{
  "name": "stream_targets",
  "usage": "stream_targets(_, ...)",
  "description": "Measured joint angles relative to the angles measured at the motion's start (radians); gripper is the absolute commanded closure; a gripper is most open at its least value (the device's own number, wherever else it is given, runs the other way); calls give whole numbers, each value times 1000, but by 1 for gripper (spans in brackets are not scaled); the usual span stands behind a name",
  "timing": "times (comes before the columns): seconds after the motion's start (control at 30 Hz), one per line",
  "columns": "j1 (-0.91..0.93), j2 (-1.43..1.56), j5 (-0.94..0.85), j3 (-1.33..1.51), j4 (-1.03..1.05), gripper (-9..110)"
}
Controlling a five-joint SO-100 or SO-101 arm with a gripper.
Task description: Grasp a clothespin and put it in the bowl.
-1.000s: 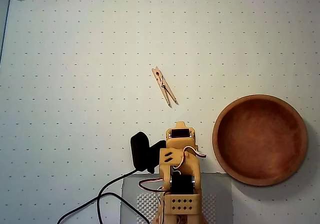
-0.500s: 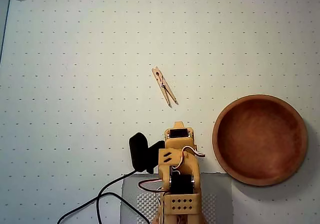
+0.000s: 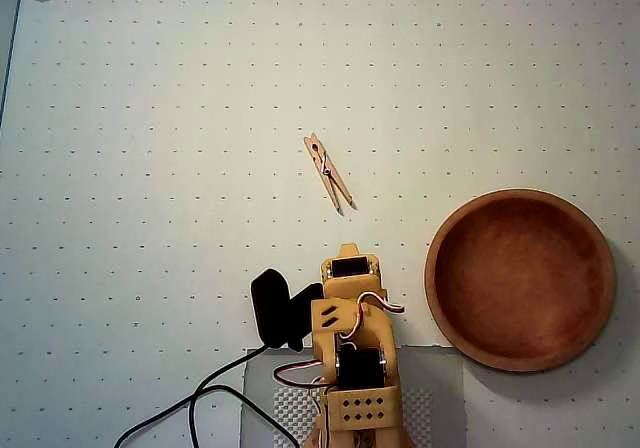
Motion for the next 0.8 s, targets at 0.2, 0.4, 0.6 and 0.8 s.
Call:
stream_targets(0.2,-12,0,0,0,0,103)
stream_targets(0.4,-14,0,0,-23,17,104)
stream_targets(0.6,2,0,-63,-252,97,104)
stream_targets(0.8,14,-121,-213,-523,221,104)
